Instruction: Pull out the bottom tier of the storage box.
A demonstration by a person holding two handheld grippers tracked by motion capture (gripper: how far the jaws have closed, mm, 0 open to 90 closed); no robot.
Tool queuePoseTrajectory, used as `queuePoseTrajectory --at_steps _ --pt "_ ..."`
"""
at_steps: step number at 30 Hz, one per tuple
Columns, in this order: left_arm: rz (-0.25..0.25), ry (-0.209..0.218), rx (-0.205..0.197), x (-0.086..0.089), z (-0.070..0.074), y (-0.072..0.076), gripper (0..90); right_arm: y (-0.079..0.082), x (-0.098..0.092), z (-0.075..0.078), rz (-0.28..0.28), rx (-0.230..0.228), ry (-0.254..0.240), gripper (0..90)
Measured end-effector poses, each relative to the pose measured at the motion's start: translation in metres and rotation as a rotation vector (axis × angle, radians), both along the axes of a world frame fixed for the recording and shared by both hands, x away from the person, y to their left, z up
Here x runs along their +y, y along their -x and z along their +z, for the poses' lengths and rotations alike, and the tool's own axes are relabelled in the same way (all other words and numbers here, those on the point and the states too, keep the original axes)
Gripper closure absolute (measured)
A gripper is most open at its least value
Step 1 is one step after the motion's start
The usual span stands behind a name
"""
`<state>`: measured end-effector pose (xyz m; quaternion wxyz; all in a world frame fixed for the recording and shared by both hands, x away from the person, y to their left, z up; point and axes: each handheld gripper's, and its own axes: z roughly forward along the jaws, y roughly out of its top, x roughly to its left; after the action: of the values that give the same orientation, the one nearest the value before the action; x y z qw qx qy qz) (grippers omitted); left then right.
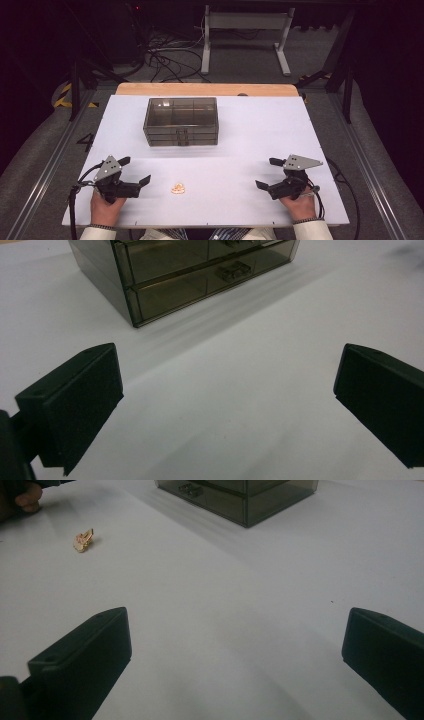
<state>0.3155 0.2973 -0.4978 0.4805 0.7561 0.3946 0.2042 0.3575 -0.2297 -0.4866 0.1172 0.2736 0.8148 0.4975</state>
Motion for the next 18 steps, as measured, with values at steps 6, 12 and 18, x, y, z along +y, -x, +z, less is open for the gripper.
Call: queuePoseTrajectory --at_steps 6,12,18 --pt "-0.015 -0.028 0.010 -0.009 0.007 -0.007 0.1 -0.001 0.000 0.000 0.001 -0.001 0.004 0.1" --pt "-0.037 -0.029 0.002 -0.017 0.016 -0.014 0.1 0.000 0.000 0.000 0.002 -0.001 0.004 0.1" --pt "-0.057 -0.047 -0.010 -0.028 0.024 -0.021 0.1 0.000 0.000 0.000 0.002 0.001 0.000 0.1"
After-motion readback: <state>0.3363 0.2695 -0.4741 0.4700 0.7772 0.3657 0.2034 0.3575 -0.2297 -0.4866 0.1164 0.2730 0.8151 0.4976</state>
